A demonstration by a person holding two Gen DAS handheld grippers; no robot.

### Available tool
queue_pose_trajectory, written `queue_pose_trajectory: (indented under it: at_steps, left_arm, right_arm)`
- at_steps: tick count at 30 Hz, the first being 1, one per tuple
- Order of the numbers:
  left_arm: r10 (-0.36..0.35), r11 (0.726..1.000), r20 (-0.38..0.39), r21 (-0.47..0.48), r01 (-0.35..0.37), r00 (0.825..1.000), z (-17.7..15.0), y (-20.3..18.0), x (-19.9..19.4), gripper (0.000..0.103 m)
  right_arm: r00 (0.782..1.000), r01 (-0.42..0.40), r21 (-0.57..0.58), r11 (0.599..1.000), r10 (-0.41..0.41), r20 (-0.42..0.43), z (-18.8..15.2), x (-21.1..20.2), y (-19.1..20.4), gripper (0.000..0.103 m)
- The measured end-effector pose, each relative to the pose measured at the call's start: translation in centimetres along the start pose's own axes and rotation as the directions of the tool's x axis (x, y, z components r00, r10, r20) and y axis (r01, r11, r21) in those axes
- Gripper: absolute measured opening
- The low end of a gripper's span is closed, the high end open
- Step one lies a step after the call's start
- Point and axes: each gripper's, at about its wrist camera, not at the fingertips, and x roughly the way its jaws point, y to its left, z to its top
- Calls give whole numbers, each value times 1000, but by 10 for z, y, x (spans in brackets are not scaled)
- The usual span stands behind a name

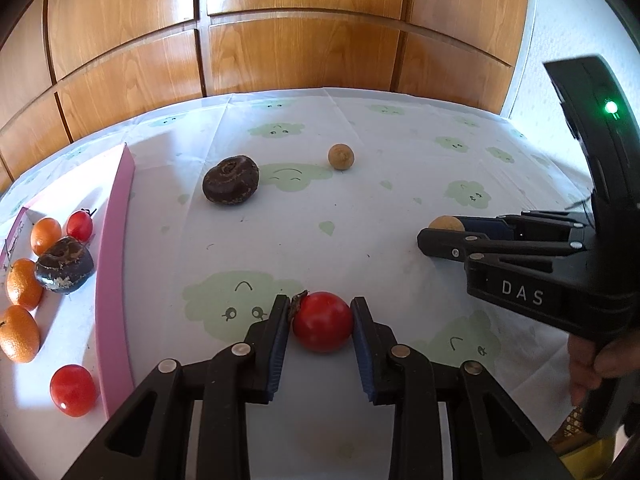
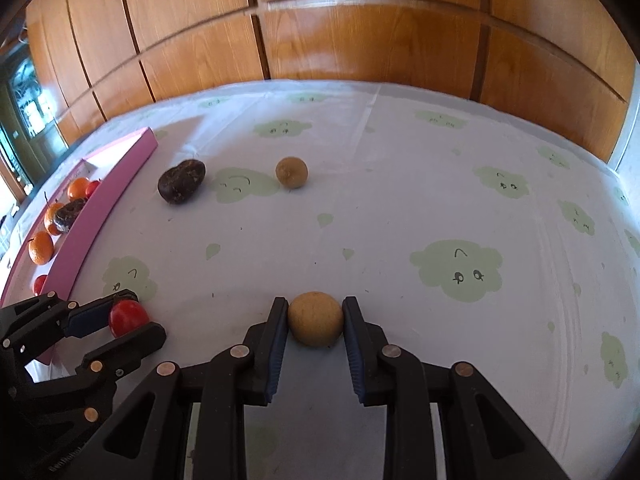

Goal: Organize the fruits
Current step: 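Hold the tomato in the left tool and the tan fruit in the right tool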

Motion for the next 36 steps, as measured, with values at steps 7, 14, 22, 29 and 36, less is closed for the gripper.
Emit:
queue_pose_trajectory:
  at_steps: [7, 14, 22, 29, 36]
  left_arm:
    - [7, 1000, 14, 0, -7, 1000, -3, 0, 0, 32]
    - [10, 1000, 20, -6, -10, 1000, -4, 0, -1, 32]
    - [6, 1000, 21, -13, -6, 1000, -4, 1, -1, 32]
    - [7, 1000, 22, -13, -7, 1000, -4, 1, -1, 32]
    - [7, 1000, 21, -15, -6, 1000, -4, 1, -1, 32]
  right_arm:
    - [1000, 6, 1, 1000, -6, 31, -1, 0, 2, 28]
    - [999, 6, 7, 1000, -7, 39, -3, -1, 1, 28]
    - [999, 7, 5, 1000, -8, 40, -3, -1, 1, 28]
    - [999, 11, 3, 1000, -11, 40, -3, -2, 2, 28]
    - [999, 11, 3, 1000, -12, 40, -3, -2, 2, 28]
